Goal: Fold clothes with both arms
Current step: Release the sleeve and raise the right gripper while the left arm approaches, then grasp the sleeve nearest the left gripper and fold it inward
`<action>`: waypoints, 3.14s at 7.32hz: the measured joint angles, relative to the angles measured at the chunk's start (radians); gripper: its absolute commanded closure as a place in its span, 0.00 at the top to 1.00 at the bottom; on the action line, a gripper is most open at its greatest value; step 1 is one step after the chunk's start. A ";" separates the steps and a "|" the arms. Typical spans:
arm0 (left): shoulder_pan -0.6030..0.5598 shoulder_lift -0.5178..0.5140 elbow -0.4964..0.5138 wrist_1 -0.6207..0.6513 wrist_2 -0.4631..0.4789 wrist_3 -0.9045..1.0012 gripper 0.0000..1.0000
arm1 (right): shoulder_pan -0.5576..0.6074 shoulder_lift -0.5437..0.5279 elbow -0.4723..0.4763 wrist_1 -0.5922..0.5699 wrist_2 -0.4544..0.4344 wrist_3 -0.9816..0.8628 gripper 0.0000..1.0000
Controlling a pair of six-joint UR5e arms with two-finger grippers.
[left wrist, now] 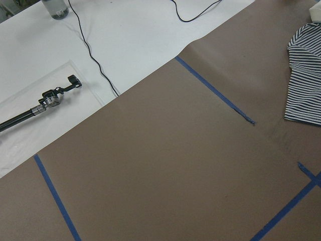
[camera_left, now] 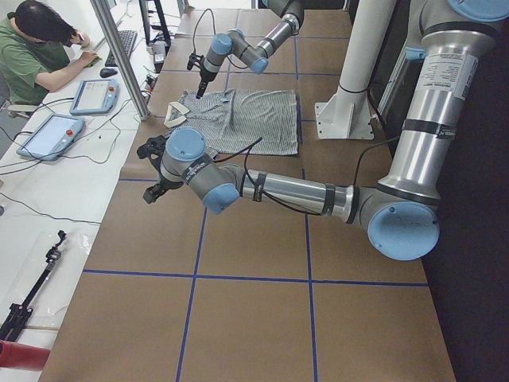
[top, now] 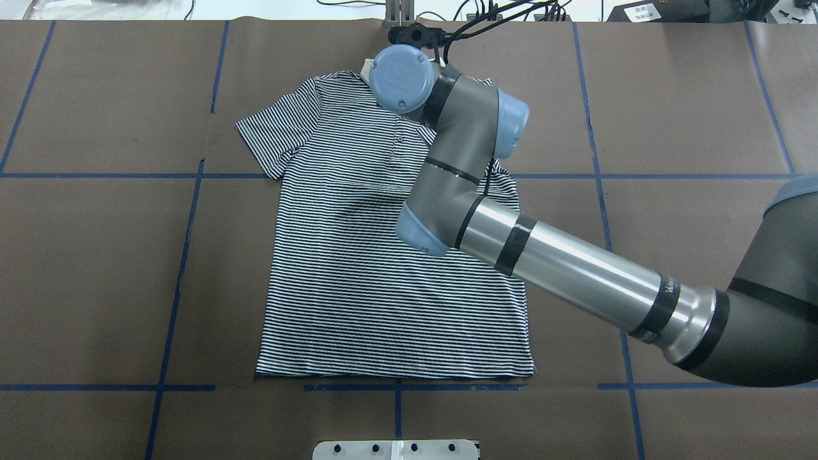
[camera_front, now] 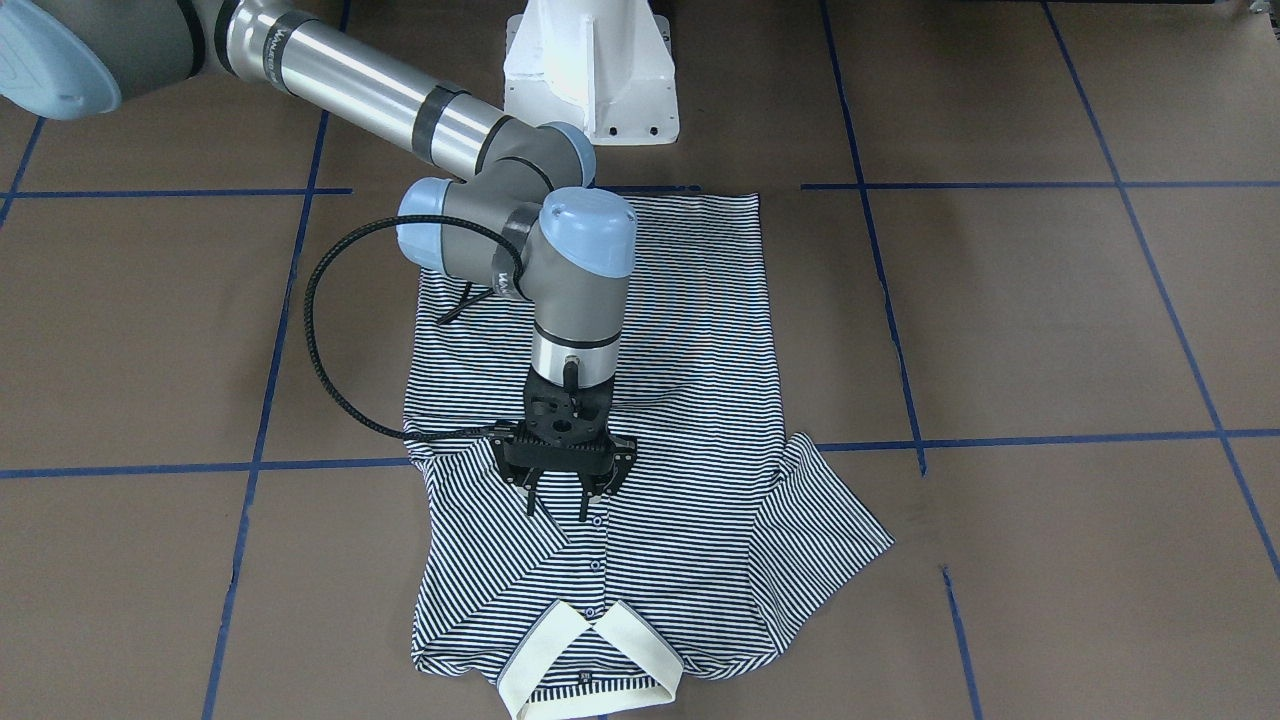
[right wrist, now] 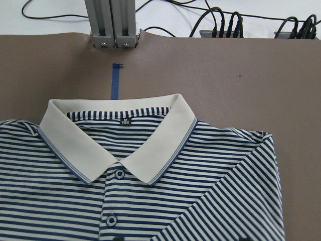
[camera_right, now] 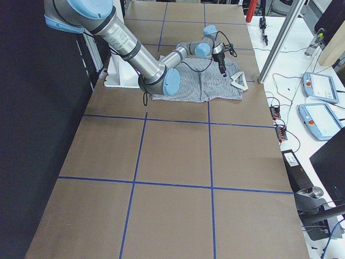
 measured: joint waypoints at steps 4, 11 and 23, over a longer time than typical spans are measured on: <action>0.165 -0.078 0.008 -0.056 0.083 -0.342 0.86 | 0.311 -0.290 0.255 0.004 0.422 -0.451 1.00; 0.569 -0.329 0.289 -0.137 0.648 -0.971 0.64 | 0.413 -0.428 0.352 0.011 0.547 -0.596 1.00; 0.625 -0.382 0.465 -0.241 0.672 -0.981 0.27 | 0.411 -0.458 0.349 0.013 0.518 -0.599 1.00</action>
